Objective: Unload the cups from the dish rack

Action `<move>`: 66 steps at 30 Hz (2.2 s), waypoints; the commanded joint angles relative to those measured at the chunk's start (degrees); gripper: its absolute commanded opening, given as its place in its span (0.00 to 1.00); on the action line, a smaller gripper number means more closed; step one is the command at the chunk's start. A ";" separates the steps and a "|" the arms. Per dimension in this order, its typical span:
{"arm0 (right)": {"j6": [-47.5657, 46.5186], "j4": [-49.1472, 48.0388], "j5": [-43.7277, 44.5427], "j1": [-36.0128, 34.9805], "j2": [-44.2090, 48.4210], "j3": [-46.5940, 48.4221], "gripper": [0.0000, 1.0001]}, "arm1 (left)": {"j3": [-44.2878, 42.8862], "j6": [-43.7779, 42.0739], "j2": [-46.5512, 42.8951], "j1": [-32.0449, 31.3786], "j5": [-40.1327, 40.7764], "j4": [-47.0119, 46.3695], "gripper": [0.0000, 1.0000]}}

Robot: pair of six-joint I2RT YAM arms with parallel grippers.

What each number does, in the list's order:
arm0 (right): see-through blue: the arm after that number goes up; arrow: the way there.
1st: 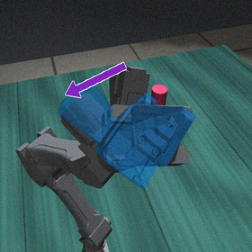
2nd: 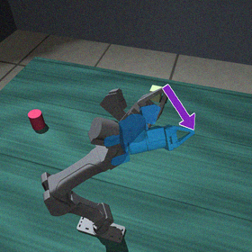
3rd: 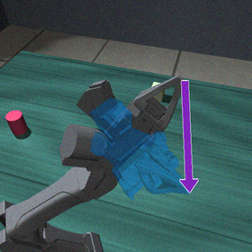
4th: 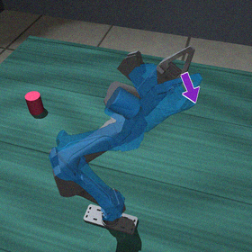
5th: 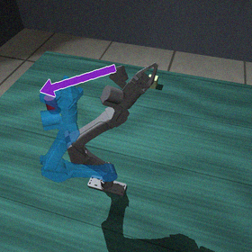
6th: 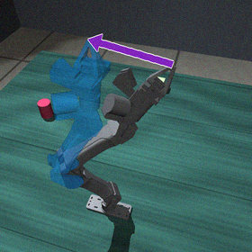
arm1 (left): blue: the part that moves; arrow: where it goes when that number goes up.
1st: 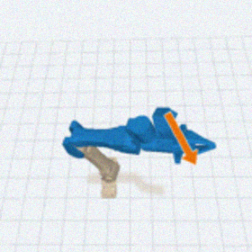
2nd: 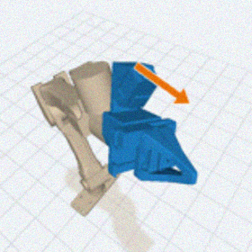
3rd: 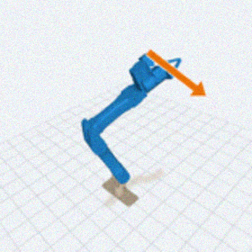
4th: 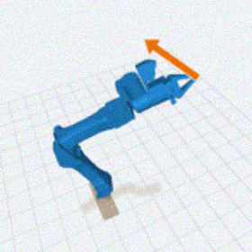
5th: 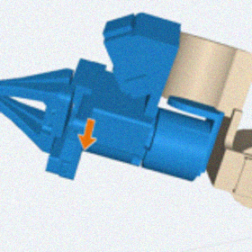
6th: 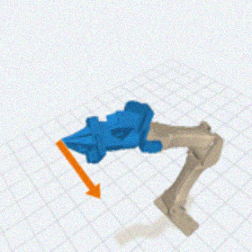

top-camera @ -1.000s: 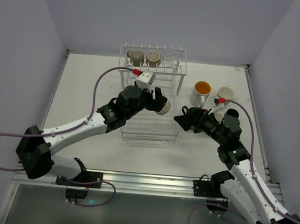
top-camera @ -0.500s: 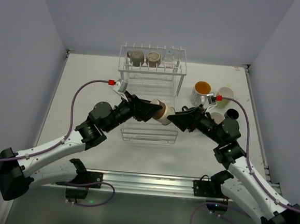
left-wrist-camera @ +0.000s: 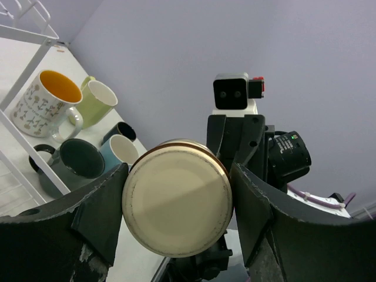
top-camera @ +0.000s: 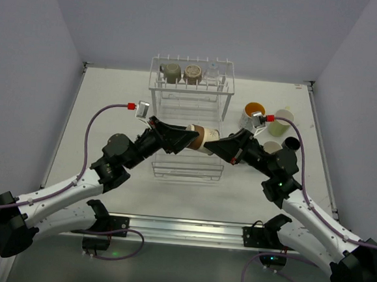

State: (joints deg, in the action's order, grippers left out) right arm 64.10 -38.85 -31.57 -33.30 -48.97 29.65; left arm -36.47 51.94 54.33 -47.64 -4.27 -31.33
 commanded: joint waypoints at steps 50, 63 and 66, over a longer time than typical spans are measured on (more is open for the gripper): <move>-28.24 81.04 45.81 -1.77 -24.85 19.66 0.00 | -6.95 -33.92 -24.09 -0.35 35.21 58.40 1.00; -29.64 77.26 42.83 -1.86 -22.58 17.81 0.32 | -13.88 -31.56 -16.71 -0.26 30.73 59.28 1.00; -29.99 77.96 42.30 -1.86 -20.30 18.42 0.37 | -17.30 -30.15 -13.55 -0.26 30.82 59.02 1.00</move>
State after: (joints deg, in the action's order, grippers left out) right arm 34.96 40.38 11.51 -35.14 -72.75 47.46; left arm -48.53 20.49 39.11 -47.81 27.18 28.32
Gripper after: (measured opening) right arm 0.359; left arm 0.997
